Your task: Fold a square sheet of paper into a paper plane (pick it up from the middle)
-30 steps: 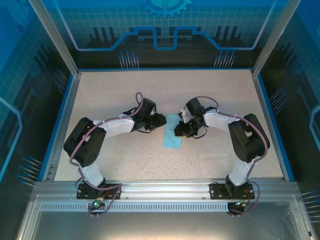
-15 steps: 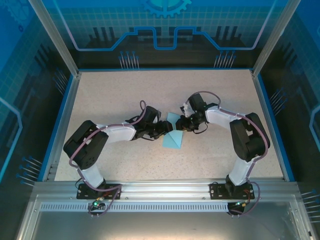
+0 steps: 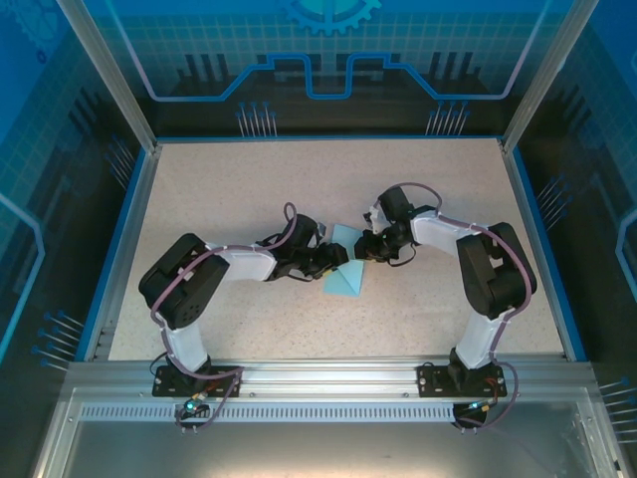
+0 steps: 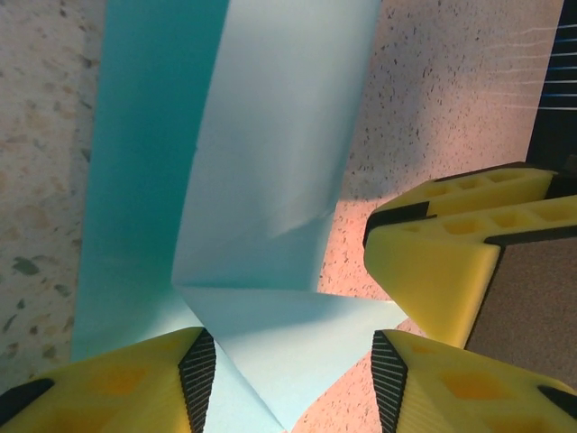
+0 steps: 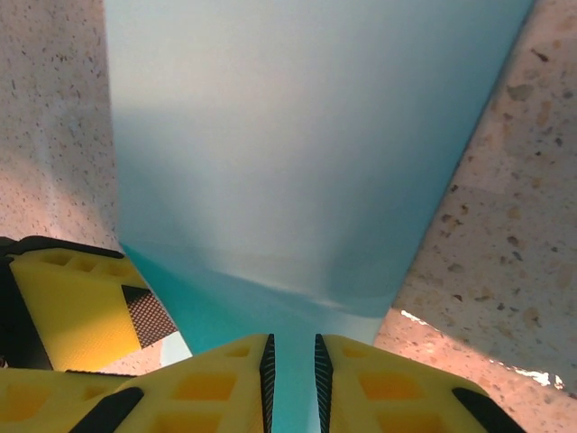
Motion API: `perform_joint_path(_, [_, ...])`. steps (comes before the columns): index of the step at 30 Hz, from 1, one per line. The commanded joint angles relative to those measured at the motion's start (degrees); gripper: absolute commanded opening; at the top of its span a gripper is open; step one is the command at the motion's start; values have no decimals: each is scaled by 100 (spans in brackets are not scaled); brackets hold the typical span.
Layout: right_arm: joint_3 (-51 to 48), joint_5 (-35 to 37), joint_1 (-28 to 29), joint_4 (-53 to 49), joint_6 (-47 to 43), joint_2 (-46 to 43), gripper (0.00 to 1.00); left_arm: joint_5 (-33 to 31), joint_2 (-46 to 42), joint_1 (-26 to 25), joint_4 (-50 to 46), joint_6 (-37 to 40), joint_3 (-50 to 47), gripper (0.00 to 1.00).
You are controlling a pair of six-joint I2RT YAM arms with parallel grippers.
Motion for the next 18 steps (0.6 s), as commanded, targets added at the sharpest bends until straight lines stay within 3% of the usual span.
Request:
perform_joint_path(1, [-100, -4, -98, 0, -50, 68, 21, 205, 143, -77, 535, 147, -142, 52])
perform_joint_path(8, [-296, -254, -304, 187, 82, -234, 22, 354, 352, -115, 1511, 381, -311, 49])
perform_joint_path(18, [-621, -322, -675, 372, 285, -825, 32, 250, 550, -217, 2152, 821, -488, 32])
